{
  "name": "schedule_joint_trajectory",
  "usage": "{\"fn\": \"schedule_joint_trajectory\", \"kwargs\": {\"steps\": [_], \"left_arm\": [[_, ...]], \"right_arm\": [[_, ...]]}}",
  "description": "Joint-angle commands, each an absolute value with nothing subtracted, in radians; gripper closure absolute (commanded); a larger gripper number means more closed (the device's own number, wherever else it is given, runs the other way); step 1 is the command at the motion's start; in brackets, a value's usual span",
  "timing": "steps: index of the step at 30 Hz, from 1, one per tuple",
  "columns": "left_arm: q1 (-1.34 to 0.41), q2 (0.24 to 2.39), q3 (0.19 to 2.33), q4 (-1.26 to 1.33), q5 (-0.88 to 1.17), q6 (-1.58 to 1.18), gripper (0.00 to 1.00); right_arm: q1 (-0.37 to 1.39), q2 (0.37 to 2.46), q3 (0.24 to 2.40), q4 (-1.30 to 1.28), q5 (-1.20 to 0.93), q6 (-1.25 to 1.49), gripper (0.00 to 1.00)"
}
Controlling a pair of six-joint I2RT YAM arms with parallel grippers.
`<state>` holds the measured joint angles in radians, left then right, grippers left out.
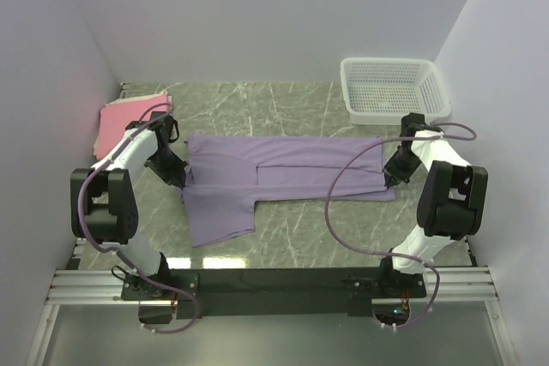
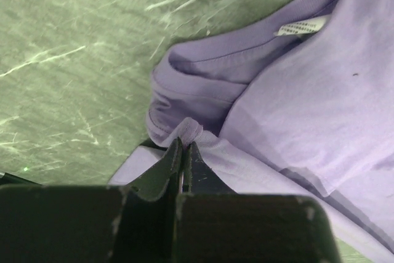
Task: Fold and stack the t-shirts
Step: Fold the tshirt
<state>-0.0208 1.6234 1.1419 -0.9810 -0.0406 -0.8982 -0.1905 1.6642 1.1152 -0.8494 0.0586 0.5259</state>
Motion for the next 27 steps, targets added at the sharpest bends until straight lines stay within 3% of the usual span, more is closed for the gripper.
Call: {"fn": "schedule_joint_trajectory", "kwargs": {"steps": [1, 11, 15, 17, 19, 20, 22, 23, 27], "left_arm": [[-0.014, 1.640, 1.204, -0.971, -0.038, -0.865, 0.99], [-0.014, 1.681, 1.201, -0.914, -0.054, -0.862, 0.99], [-0.014, 1.680, 1.195, -0.891, -0.049, -0.856, 0.91], [-0.014, 1.655, 1.207, -0.879, -0.052, -0.865, 0.80], [-0.014, 1.608, 1.219, -0.867, -0.057, -0.859, 0.70], [-0.014, 1.595, 1.235, -0.870, -0.061, -0.856, 0.58], [-0.014, 1.556, 1.238, -0.887, -0.077, -0.839, 0.44], [-0.014, 1.539, 1.224, -0.891, -0.084, -0.833, 0.32], [-0.015, 1.428, 1.123, -0.885, -0.104, -0.816, 0.10]], "right_arm": [[-0.199, 1.680, 1.177, -0.816, 0.069, 0.525, 0.99], [-0.199, 1.741, 1.170, -0.766, 0.058, 0.546, 0.94], [-0.196, 1.741, 1.169, -0.750, 0.061, 0.554, 0.82], [-0.192, 1.718, 1.177, -0.752, 0.067, 0.549, 0.67], [-0.172, 1.695, 1.192, -0.762, 0.078, 0.542, 0.59], [-0.164, 1.665, 1.196, -0.771, 0.090, 0.538, 0.52], [-0.131, 1.628, 1.204, -0.775, 0.104, 0.534, 0.46], [-0.118, 1.585, 1.203, -0.776, 0.121, 0.532, 0.42], [-0.028, 1.453, 1.155, -0.721, 0.065, 0.535, 0.39]]}}
